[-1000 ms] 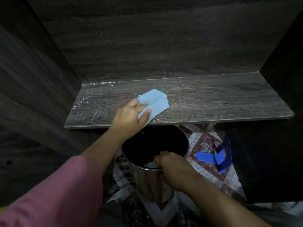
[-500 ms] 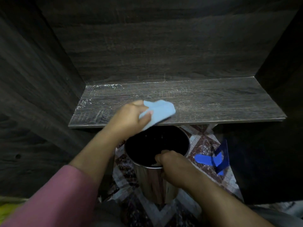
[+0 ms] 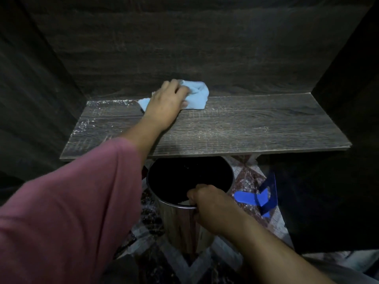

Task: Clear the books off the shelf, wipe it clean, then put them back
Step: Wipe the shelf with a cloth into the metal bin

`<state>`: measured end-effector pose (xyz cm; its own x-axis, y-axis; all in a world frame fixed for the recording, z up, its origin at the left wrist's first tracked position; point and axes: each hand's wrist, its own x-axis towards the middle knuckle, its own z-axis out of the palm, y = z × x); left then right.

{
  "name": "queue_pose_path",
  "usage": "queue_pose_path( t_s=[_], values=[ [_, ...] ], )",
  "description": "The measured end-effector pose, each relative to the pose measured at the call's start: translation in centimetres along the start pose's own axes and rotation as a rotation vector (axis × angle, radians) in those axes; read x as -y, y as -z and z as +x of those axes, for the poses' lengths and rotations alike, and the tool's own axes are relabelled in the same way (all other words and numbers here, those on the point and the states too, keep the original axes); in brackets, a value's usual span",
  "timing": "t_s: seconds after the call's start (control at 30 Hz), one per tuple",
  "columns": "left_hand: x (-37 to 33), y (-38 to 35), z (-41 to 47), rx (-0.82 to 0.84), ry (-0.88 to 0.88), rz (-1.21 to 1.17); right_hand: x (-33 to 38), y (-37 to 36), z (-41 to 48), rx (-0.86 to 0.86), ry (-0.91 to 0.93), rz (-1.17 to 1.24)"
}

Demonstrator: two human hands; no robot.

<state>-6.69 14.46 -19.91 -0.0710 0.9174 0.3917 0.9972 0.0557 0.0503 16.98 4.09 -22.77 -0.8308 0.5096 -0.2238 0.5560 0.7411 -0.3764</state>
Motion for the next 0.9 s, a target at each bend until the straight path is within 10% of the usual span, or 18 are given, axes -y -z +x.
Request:
queue_pose_path(
  t_s=[0.43, 0.9],
  values=[
    [-0.9, 0.1, 1.3, 0.382, 0.02, -0.151, 0.0, -0.7, 0.0, 0.02, -0.014, 0.017],
    [-5.6, 3.6, -8.9, 0.404, -0.075, -0.35, 0.9, -0.1, -0.7, 0.044, -0.028, 0.008]
  ],
)
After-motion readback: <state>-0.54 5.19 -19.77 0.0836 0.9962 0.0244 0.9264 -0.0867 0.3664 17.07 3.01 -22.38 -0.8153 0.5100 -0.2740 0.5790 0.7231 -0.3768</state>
